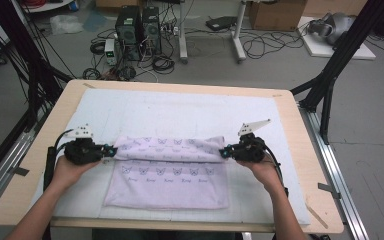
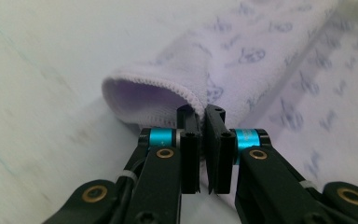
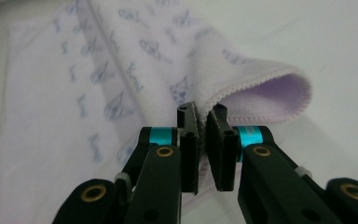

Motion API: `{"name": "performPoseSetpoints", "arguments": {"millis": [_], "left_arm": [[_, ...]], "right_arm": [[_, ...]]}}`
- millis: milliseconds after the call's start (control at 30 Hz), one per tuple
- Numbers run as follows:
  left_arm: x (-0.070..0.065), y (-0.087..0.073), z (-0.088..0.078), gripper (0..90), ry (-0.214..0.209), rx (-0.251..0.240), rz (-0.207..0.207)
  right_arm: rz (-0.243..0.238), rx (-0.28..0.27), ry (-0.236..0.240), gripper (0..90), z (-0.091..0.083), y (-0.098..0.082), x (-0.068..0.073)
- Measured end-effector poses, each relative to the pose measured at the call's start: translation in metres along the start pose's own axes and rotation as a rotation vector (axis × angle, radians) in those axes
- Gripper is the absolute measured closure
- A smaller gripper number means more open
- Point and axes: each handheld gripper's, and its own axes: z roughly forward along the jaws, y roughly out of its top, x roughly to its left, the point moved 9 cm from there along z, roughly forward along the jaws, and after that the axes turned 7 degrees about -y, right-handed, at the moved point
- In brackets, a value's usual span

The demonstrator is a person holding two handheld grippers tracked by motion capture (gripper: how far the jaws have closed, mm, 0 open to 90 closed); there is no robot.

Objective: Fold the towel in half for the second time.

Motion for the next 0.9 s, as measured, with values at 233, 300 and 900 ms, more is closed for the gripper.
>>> {"name": "performPoseSetpoints", "arguments": {"millis": [233, 300, 900], "left_arm": [[0.002, -0.009, -0.002, 61.9, 0.015, 0.083, 0.013], [0.005, 0.001, -0.009, 54.3, 0.031, 0.062, 0.013], [0.044, 0.028, 0.038, 73.6, 0.005, 0.106, -0.077]], "right_arm": [[0.011, -0.009, -0.05, 55.2, -0.006, -0.007, -0.005], [0.015, -0.023, -0.064, 50.3, -0.011, -0.002, -0.009], [0.085, 0.056, -0.03, 63.8, 0.041, 0.021, -0.039]]}}
